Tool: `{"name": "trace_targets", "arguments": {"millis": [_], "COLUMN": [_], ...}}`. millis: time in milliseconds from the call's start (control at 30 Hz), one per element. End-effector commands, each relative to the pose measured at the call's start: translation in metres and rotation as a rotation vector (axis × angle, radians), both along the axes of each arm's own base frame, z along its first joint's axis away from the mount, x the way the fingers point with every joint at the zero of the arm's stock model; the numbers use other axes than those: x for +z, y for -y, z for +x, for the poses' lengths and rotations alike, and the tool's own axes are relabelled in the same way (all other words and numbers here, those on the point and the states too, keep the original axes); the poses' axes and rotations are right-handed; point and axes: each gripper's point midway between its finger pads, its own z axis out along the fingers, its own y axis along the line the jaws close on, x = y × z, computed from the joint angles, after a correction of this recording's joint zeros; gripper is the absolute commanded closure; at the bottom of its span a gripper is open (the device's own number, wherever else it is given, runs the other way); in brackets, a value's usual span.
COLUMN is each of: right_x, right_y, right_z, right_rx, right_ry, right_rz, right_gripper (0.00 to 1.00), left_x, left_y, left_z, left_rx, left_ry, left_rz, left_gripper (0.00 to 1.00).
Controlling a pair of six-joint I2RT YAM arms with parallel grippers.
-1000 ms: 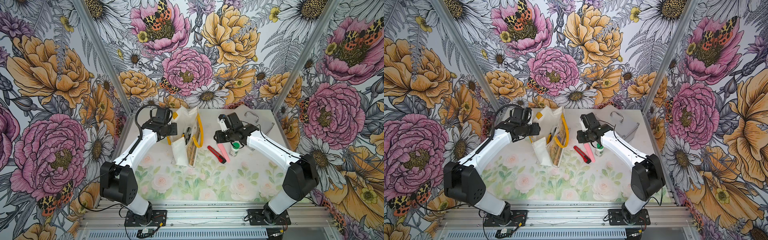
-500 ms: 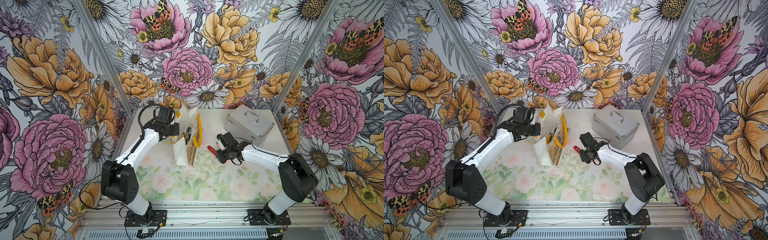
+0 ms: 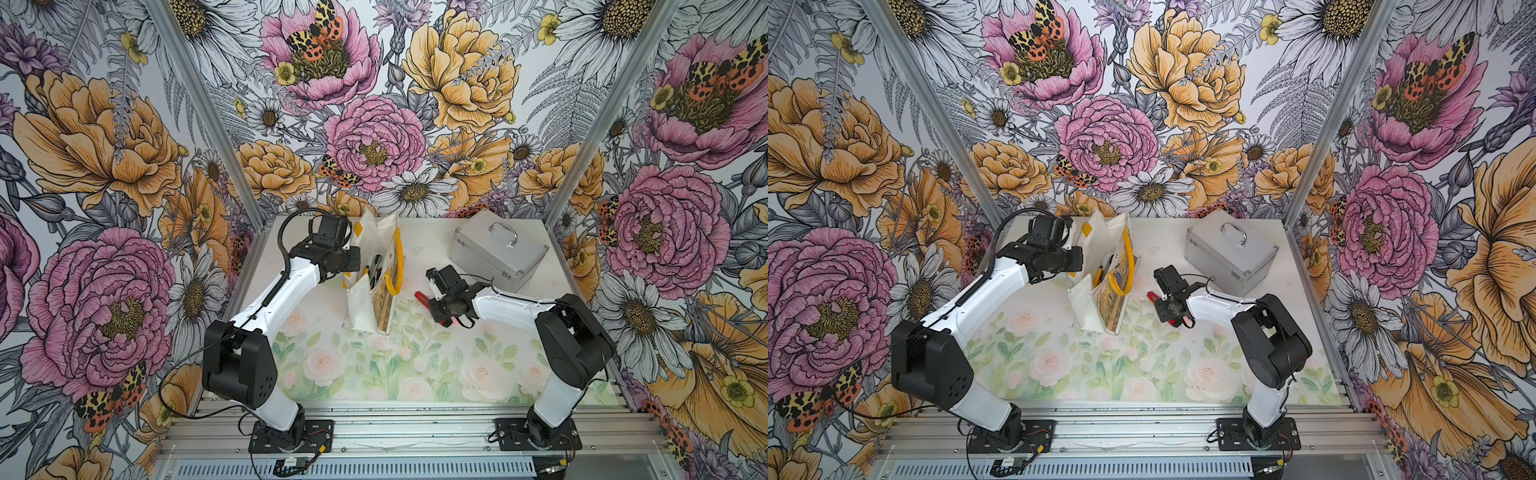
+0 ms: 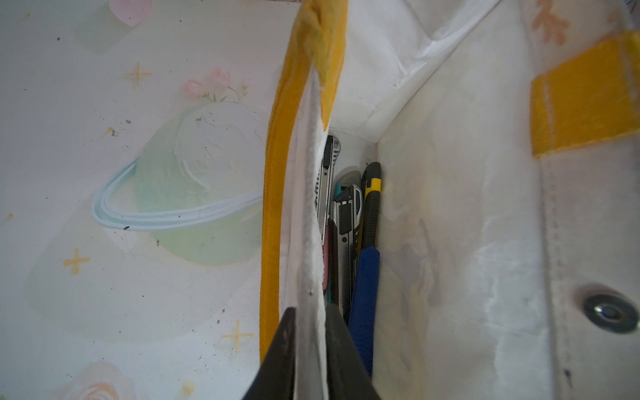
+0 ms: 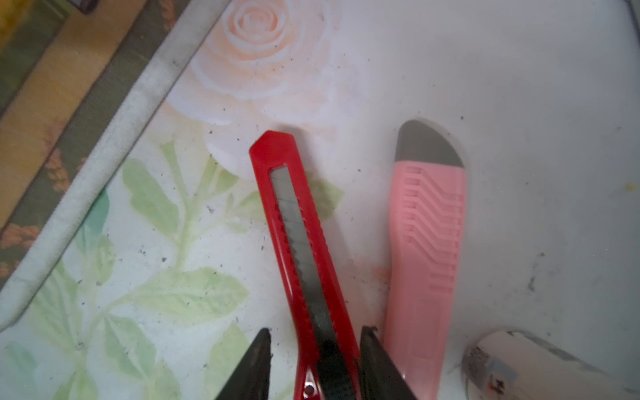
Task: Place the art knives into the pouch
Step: Pick up the utility knife at the center of the board.
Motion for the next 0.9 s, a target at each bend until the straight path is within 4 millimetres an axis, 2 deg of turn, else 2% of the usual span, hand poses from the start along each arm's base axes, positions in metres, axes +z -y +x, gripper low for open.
{"name": "trace_targets", "arguments": {"millis": [0, 533, 667, 867], "right_x": [0.005, -0.027, -0.032, -0.039], "right_y": [-0.009, -0.002, 0.001, 0.010], "right_z": [0.015, 0.007, 0.000, -0.005], "right_rx": [0.018, 0.024, 0.021, -0.005], "right_ry": [0.026, -0.062, -0.088, -0.117], "right_rz": [0.026, -0.011, -0.022, -0.062], "right_gripper": [0.56, 0.57, 0.61, 0.74], "left_x": [0.004, 0.003, 0.002, 0.000], "left_y": [0.002, 0.003, 0.003, 0.005], "left_z": [-0.005, -0.006, -0.007, -0.008], "left_rx": [0.005, 0.004, 0.003, 0.006], "left_ry": [0.007, 0.003, -0.002, -0.007], "left_rz": [-0.017, -0.020, -0.018, -0.019], "left_gripper": [0.81, 0.80, 0.80, 0.80]}}
